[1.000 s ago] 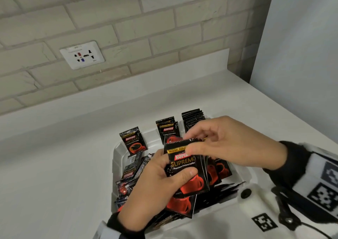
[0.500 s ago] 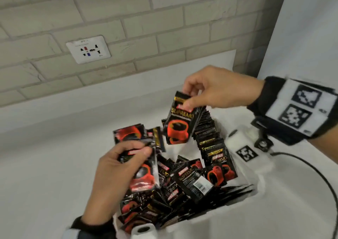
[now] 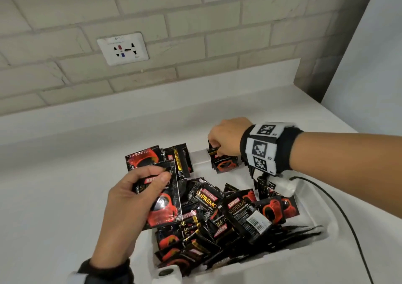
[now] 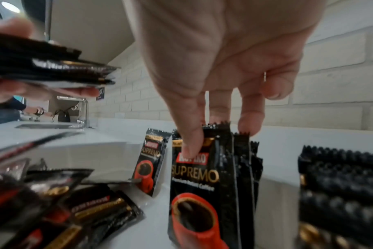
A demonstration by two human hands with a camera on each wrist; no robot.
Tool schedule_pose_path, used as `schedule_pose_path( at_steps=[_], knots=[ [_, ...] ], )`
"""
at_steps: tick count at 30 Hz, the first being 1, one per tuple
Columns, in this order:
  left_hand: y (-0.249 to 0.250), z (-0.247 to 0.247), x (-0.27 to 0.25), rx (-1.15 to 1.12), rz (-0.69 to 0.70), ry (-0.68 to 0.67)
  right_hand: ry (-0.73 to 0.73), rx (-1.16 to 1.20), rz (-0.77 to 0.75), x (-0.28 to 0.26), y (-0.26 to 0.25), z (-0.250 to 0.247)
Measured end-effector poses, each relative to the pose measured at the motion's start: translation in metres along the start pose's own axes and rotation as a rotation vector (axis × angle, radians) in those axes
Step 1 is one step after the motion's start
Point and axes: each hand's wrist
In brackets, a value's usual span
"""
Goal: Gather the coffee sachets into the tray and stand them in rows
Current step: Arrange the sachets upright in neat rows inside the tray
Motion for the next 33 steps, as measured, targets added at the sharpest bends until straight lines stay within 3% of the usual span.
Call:
schedule_pose_path(
  at_steps=[14, 23, 28, 33],
  knots=[
    [-0.003, 0.013, 0.009, 0.07, 0.004, -0.067, 0.066, -0.353, -0.092, 0.004, 0.008, 0.013],
    [-0.006, 0.013, 0.009, 0.071, 0.007, -0.07, 0.126, -0.362, -0.105, 0.002, 0.007, 0.012],
    [-0.005, 0.02, 0.007, 0.045, 0.023, -0.078, 0.282, -0.107, -0.044, -0.012, 0.004, -0.011],
    [-0.001, 0.032, 0.008, -0.038, -0.01, -0.168, 0.352, 0.582, -0.006, -0.055, -0.011, -0.031]
  ],
)
Point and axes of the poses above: each hand's wrist, its own x-axis towards the middle knuckle, its own z-axis out of the palm, y = z × x, and after that the axes turned 11 degrees about -z, right-handed
